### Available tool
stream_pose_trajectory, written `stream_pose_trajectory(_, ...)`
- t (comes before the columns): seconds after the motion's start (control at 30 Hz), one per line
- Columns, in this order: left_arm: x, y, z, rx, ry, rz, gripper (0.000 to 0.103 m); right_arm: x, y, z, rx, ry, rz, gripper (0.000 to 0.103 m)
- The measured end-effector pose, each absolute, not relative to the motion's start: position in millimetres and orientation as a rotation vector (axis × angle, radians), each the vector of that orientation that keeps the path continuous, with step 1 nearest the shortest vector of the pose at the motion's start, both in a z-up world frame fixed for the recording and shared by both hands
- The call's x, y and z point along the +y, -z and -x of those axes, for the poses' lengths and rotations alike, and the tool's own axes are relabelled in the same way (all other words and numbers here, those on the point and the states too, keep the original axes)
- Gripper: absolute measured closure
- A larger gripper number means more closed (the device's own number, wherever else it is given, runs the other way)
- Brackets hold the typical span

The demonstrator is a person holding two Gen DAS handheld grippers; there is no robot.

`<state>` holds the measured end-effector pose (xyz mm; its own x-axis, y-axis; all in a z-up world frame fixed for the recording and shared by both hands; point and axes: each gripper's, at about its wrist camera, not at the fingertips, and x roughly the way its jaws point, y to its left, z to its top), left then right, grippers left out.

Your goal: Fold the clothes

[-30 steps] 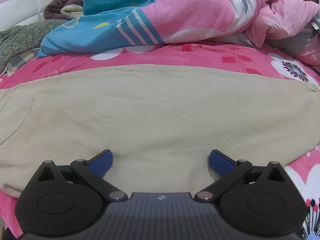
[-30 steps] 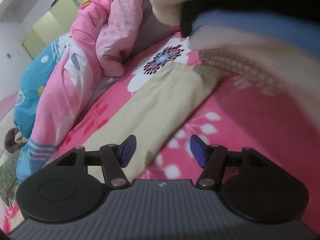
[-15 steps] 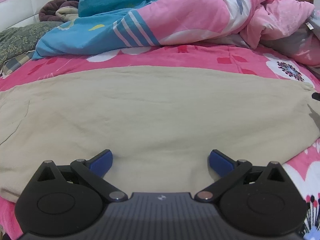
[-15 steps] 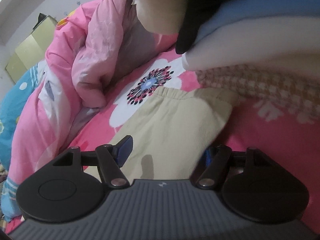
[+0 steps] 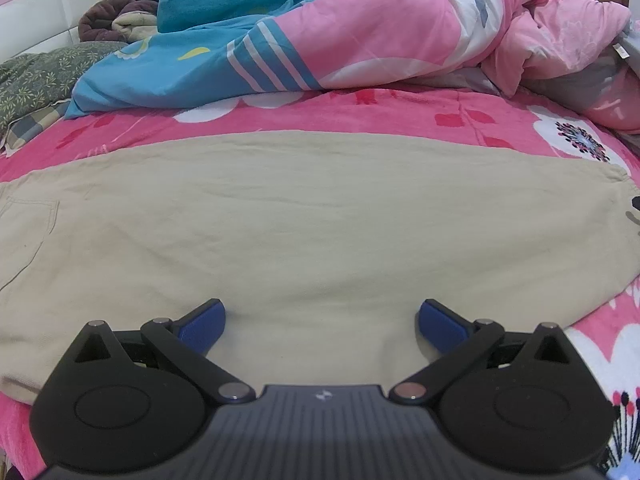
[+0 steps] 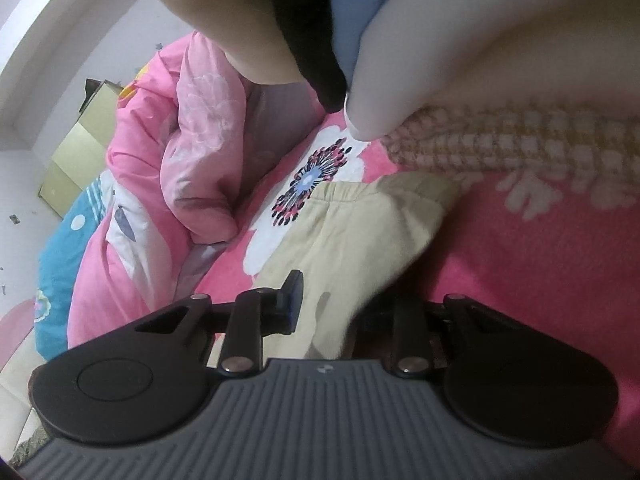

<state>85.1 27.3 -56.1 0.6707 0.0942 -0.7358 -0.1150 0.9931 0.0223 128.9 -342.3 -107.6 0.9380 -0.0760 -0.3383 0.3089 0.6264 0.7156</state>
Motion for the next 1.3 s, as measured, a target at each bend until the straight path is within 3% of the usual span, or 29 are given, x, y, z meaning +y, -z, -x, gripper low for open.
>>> stream_pose_trajectory(0.07,27,56,-85,0.827,-0.118,0.026,0.000,-342,108,-128,0.279,0.209,-0.871,0.098)
stream_pose_trajectory(0.2,29,56,-85,0.834,-0.113,0.029,0.000,-319,88,-125,0.231,0.150,-0.706,0.099)
stream_pose_trajectory(0.4,30,56,-85,0.838,-0.111,0.030,0.000,-230,50,-114,0.182,-0.115,-0.112,0.099)
stream_pose_trajectory(0.73,29,56,-85,0.836,-0.111,0.034,0.000,-125,88,-75,0.277,-0.371,0.758,0.094)
stream_pose_trajectory(0.87,31,57,-85,0.831,-0.103,0.034,0.000,-120,90,-61,0.286,-0.405,0.834,0.079)
stream_pose_trajectory(0.93,33,58,-85,0.829,-0.098,0.034,0.000,-122,86,-48,0.295,-0.446,0.835,0.076)
stream_pose_trajectory(1.2,35,58,-82,0.808,-0.079,0.033,0.000,-156,42,-17,0.328,-0.613,0.567,0.076)
stream_pose_trajectory(1.3,35,59,-81,0.800,-0.077,0.032,0.000,-149,42,-31,0.322,-0.596,0.601,0.077)
